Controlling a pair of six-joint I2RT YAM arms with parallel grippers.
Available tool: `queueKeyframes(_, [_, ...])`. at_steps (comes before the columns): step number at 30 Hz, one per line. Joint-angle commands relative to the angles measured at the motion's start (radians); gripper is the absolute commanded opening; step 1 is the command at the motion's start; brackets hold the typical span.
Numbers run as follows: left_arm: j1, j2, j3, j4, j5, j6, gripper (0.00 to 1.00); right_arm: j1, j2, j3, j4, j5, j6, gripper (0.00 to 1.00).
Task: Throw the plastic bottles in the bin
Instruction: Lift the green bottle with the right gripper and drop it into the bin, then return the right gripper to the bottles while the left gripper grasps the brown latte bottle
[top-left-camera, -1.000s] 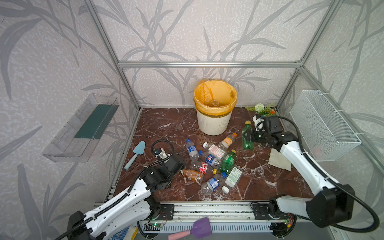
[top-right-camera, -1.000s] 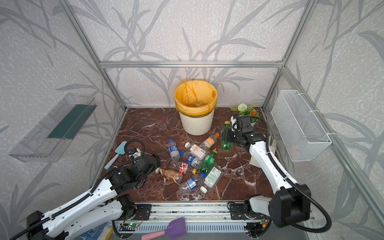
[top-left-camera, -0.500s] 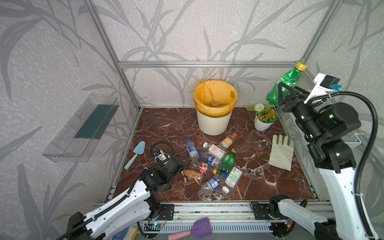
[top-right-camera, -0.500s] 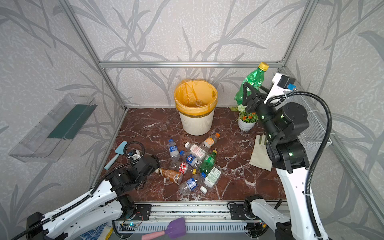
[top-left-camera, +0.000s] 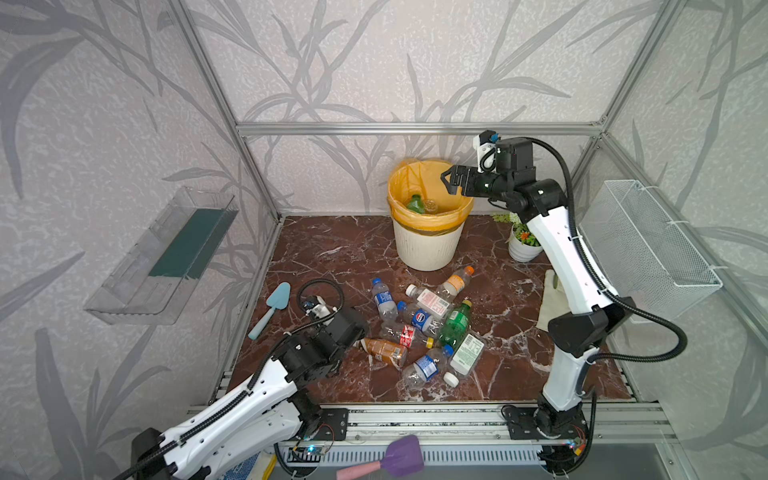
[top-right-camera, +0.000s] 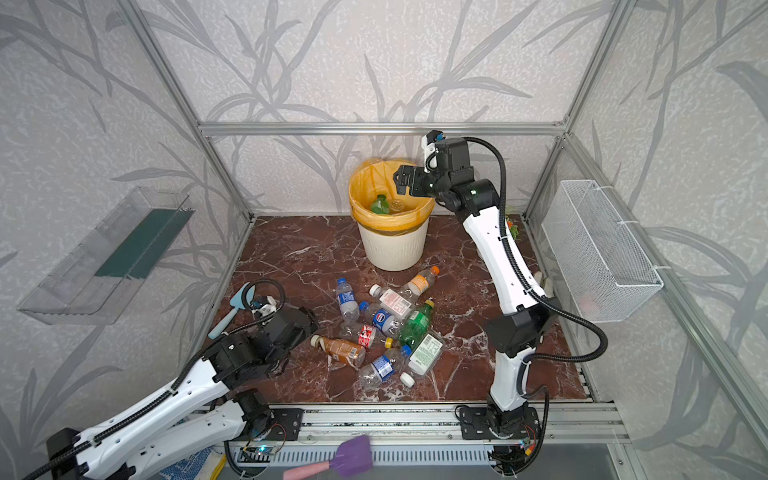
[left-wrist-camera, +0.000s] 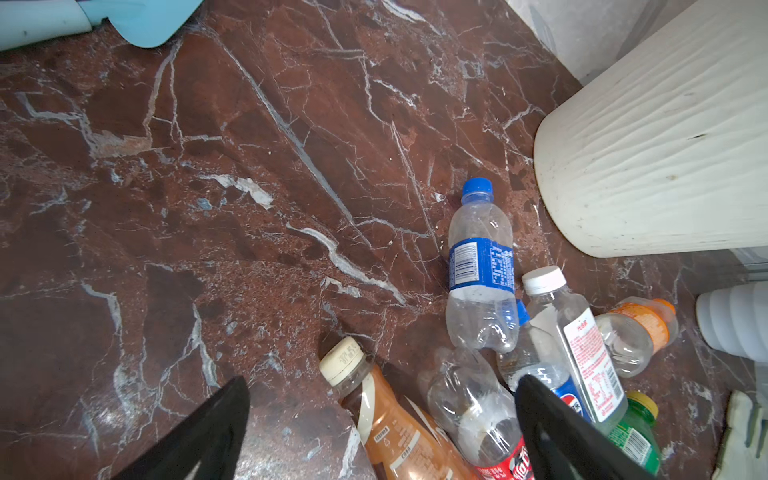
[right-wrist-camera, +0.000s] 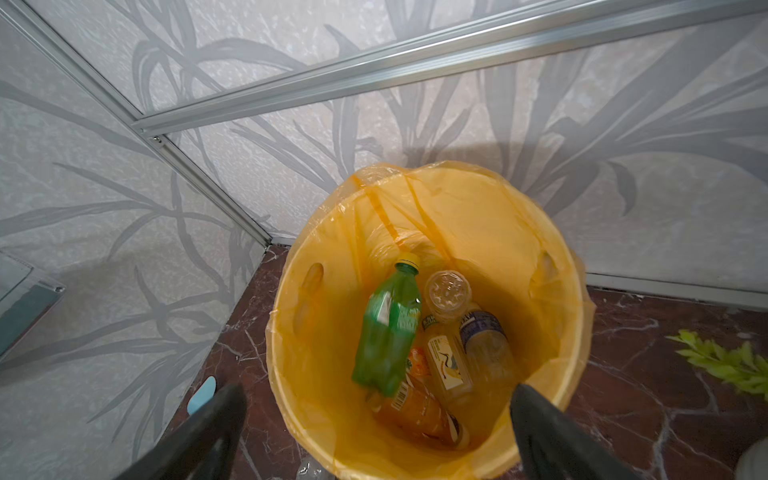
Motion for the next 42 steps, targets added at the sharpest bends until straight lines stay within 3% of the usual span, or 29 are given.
queueKeyframes(1, [-0.003,-0.006,0.034,-0.056,-0.027,-0.016,0.99,0.004,-0.238,-0.117,0.182,0.076,-0.015,0.99])
queueKeyframes(7, [-0.031,0.058,0.056,-0.070,0.025,-0.092,0.99,-0.011,-0.295,-0.189,0.142,0.052,-0.034,0.99])
queueKeyframes(12, [-0.140,0.117,0.082,-0.155,-0.023,-0.304,0.99,-0.025,-0.368,-0.326,0.163,0.045,-0.044,0.99])
queueKeyframes(17, [-0.211,0.165,0.080,-0.178,-0.046,-0.455,0.99,-0.060,-0.529,-0.702,0.223,0.040,-0.020,0.99])
queueKeyframes(22, [-0.238,0.240,0.034,-0.030,0.043,-0.486,0.99,-0.126,-0.719,-1.093,0.250,0.033,0.016,0.99])
queueKeyframes(28, [-0.267,0.293,-0.016,0.097,0.062,-0.515,0.91,-0.211,-0.913,-1.370,0.167,0.018,0.001,0.99])
queueKeyframes(35, [-0.270,0.350,-0.054,0.203,0.123,-0.530,0.84,-0.251,-1.020,-1.494,0.067,0.031,-0.010,0.99])
queueKeyframes(42, [-0.269,0.392,-0.132,0.356,0.171,-0.552,0.73,-0.254,-1.020,-1.509,0.087,0.017,0.025,0.99])
